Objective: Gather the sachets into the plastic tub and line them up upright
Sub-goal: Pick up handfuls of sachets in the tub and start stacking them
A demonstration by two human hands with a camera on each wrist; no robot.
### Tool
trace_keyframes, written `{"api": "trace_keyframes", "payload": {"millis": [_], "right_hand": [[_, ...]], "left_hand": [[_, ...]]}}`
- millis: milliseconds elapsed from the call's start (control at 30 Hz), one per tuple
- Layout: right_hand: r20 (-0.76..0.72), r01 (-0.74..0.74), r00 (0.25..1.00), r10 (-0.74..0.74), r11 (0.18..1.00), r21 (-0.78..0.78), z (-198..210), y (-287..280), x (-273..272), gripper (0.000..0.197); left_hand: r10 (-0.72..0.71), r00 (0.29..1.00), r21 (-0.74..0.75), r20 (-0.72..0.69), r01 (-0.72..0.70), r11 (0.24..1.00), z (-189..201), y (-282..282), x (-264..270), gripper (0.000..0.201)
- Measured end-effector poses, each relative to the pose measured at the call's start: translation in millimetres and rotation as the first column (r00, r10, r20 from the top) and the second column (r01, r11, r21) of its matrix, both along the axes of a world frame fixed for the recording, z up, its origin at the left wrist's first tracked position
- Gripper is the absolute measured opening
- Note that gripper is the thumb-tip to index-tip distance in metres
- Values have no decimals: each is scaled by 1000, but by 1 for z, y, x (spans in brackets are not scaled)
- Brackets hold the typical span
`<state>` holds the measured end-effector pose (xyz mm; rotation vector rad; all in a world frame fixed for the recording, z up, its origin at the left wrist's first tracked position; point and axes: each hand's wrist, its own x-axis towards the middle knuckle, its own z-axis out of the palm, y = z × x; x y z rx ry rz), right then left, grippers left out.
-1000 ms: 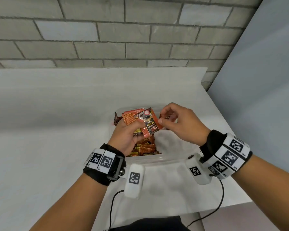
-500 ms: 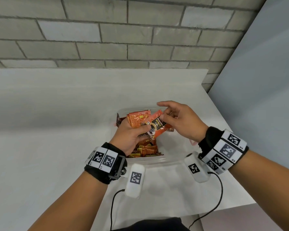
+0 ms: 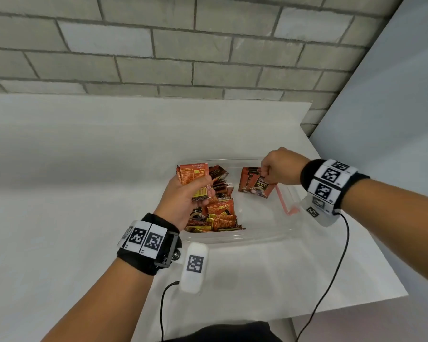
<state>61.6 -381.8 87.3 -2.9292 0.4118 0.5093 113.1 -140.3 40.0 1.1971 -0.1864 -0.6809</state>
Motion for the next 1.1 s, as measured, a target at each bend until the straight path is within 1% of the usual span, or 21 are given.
{"api": "trace_keyframes", "payload": {"millis": [133, 267, 433, 533, 667, 767, 800, 900, 1100], "right_hand": [[-91, -63, 994, 53, 991, -118, -7, 3, 16, 9], [-146, -129, 984, 102, 974, -184, -11, 10, 26, 6], [-194, -152, 975, 108, 961, -231, -18, 16, 32, 8], [-203, -159, 973, 106, 951, -265, -22, 17, 32, 11], [-203, -170, 973, 106, 928, -331, -22, 19, 33, 10], [-189, -196, 973, 136, 916, -350, -23, 20, 33, 29], [-198, -207, 970, 143, 913, -353, -24, 21, 32, 30], [-226, -219, 964, 141, 903, -371, -24, 21, 31, 11], [-225, -225, 963, 151, 909, -352, -25, 17, 32, 13]], "left_hand": [[4, 1000, 11, 0, -4, 1000, 0, 4, 2, 6], [20, 1000, 12, -11, -20, 1000, -1, 10, 3, 8], [20, 1000, 7, -15, -20, 1000, -1, 13, 3, 7], [22, 1000, 10, -21, -22, 1000, -1, 14, 3, 6], [17, 1000, 12, -22, -17, 1000, -2, 14, 4, 5], [16, 1000, 18, -22, -16, 1000, -2, 14, 4, 6], [14, 1000, 19, -21, -14, 1000, -2, 14, 4, 6], [15, 1000, 19, -19, -15, 1000, -2, 14, 4, 6], [18, 1000, 24, -20, -17, 1000, -2, 14, 4, 8]]}}
